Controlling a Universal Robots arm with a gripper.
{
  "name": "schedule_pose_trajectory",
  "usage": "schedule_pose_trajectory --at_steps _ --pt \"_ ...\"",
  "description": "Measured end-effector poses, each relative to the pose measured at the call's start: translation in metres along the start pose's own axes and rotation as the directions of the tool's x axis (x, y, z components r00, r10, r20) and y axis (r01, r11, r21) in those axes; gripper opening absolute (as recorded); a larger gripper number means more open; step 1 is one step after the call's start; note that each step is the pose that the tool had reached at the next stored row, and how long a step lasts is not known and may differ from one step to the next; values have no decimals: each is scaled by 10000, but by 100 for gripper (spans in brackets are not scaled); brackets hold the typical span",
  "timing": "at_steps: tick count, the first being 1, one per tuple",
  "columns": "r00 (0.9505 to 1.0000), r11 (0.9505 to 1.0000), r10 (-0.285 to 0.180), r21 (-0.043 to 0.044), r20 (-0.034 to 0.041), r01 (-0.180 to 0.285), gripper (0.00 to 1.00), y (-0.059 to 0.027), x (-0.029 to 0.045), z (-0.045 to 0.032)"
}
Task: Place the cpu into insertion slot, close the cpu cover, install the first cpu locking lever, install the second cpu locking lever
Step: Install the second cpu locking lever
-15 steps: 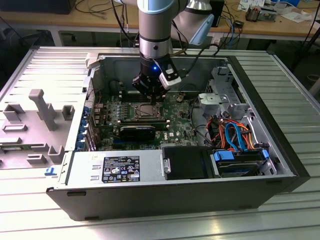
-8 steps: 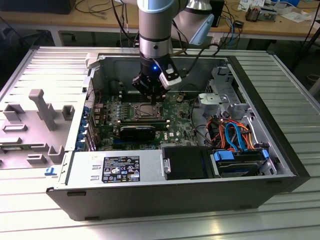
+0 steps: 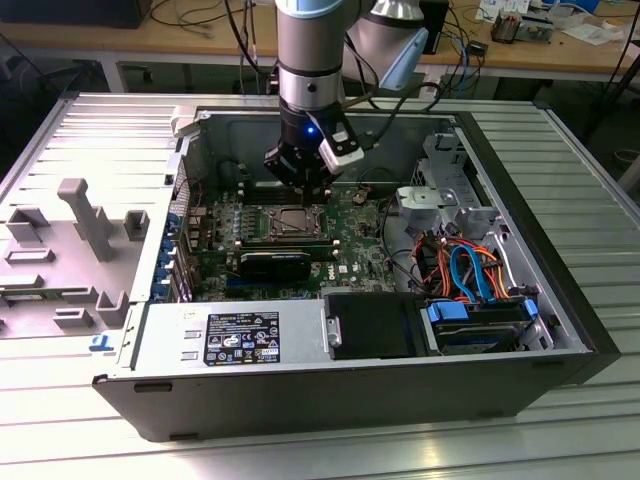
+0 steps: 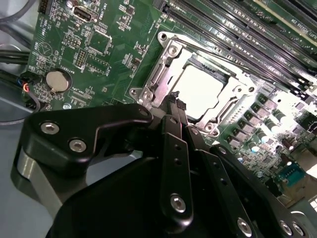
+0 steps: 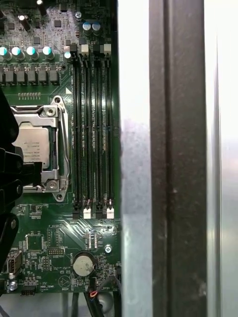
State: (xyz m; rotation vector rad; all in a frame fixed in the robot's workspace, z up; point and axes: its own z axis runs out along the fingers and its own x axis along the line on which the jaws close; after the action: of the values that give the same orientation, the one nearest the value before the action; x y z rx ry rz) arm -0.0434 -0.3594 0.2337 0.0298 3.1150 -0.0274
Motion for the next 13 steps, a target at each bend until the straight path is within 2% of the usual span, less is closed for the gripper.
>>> schedule_pose_trajectory --at_steps 13 --pt "10000 10000 1 3 -2 -1 11 -71 -1 -20"
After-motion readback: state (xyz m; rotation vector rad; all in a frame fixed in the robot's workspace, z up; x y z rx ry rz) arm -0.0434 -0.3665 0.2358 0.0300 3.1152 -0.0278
